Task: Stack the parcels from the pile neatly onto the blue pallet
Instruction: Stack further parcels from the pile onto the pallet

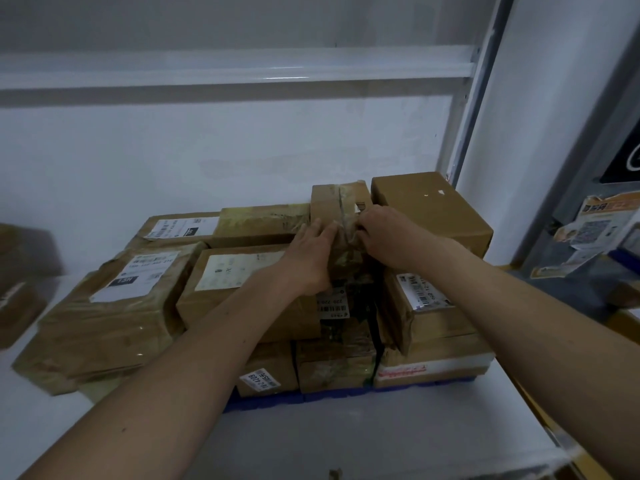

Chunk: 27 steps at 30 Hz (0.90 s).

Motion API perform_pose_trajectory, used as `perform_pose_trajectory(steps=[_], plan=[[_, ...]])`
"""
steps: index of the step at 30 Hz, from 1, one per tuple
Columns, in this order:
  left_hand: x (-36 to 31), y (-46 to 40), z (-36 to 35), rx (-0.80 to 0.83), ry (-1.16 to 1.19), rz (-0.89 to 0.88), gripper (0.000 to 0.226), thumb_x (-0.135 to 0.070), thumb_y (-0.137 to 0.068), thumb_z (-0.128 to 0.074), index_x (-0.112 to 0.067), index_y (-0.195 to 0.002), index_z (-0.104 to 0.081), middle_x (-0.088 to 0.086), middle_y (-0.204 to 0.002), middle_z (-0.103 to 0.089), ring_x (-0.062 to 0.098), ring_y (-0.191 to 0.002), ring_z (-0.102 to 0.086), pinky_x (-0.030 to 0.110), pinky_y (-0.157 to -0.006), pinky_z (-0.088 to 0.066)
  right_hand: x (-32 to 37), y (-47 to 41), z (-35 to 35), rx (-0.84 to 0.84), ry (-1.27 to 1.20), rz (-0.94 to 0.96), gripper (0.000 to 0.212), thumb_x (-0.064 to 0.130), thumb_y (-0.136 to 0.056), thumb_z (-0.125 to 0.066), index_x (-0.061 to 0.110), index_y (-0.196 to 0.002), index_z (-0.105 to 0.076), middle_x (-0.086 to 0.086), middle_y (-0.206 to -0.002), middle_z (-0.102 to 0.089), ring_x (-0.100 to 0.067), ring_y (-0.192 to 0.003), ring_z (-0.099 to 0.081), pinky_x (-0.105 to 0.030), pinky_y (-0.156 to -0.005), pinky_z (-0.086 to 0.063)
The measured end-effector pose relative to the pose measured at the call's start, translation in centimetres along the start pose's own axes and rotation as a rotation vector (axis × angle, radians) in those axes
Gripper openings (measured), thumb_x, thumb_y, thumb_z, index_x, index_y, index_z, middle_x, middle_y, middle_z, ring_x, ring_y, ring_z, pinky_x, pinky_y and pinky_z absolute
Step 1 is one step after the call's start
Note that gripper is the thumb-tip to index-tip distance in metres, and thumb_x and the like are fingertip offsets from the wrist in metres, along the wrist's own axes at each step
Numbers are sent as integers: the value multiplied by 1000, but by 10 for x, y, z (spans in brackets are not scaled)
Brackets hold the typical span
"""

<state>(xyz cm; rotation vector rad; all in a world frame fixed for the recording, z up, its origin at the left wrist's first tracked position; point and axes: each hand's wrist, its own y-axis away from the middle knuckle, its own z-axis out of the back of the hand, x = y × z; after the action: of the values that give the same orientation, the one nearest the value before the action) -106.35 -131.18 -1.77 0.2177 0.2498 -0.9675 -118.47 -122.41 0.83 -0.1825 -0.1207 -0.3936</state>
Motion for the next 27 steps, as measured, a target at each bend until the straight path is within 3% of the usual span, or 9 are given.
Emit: perform_pose_trajectory(steps=[4, 6, 10, 12, 14, 18, 20, 24, 27], plan=[[-1, 10, 11, -82, 48, -19, 104, -34, -78, -76, -22, -153, -5, 5, -161, -4, 24, -147, -5, 39, -117, -12, 16, 1, 8, -53, 74, 81, 23, 13, -96, -45, 2, -107, -62, -16, -108, -61, -28, -97, -58, -35, -82, -48], [2, 22, 20, -158, 49, -13, 95, -35, -81, -73, -19, -153, -12, 4, -160, -13, 23, -146, -14, 37, -115, -18, 36, 2, 11, -71, 75, 128, 24, 19, -96, -47, 6, -111, -61, -12, -115, -59, -24, -102, -58, -33, -88, -47], [21, 56, 30, -257, 19, 65, 75, -38, -86, -66, -13, -146, -30, 7, -149, -36, 22, -135, -34, 34, -106, -32, 76, 2, 6, -103, 102, 290, 27, 11, -88, -48, 7, -113, -58, -12, -117, -57, -25, -106, -54, -33, -91, -44], [37, 81, 33, -311, -15, 141, 69, -39, -85, -66, -17, -143, -36, 5, -144, -43, 24, -130, -41, 38, -104, -38, 99, 5, 0, -83, 99, 384, 34, 18, -89, -53, 7, -121, -55, -11, -121, -57, -26, -110, -54, -33, -94, -42], [54, 111, 34, -339, -47, 227, 65, -39, -84, -65, -19, -141, -40, 5, -141, -45, 26, -129, -41, 40, -103, -39, 124, 12, -7, -77, 86, 494, 39, 25, -91, -54, 8, -126, -52, -10, -126, -56, -26, -115, -52, -35, -100, -38], [94, 183, 28, -354, -103, 441, 54, -39, -82, -65, -21, -132, -51, 4, -133, -51, 26, -124, -45, 35, -100, -39, 181, 29, -32, -87, 20, 711, 28, 17, -91, -45, 5, -112, -58, -16, -117, -59, -31, -108, -53, -36, -94, -37], [111, 220, 20, -355, -96, 522, 52, -34, -82, -65, -22, -131, -54, 5, -137, -51, 26, -126, -46, 35, -101, -40, 205, 39, -45, -64, -14, 759, 27, 14, -90, -44, 5, -113, -56, -14, -118, -56, -28, -110, -49, -34, -98, -37], [140, 283, 4, -295, -79, 719, 57, -34, -85, -67, -18, -136, -48, 7, -141, -46, 27, -129, -43, 38, -102, -39, 249, 61, -66, 26, -74, 867, 32, 8, -90, -44, 7, -122, -52, -11, -126, -50, -26, -119, -43, -33, -102, -35], [159, 318, -4, -275, -46, 819, 61, -39, -85, -67, -19, -139, -45, 5, -143, -44, 24, -130, -42, 36, -102, -40, 281, 77, -77, 83, -92, 908, 28, 7, -93, -44, 5, -119, -53, -13, -123, -52, -27, -114, -47, -31, -94, -38]])
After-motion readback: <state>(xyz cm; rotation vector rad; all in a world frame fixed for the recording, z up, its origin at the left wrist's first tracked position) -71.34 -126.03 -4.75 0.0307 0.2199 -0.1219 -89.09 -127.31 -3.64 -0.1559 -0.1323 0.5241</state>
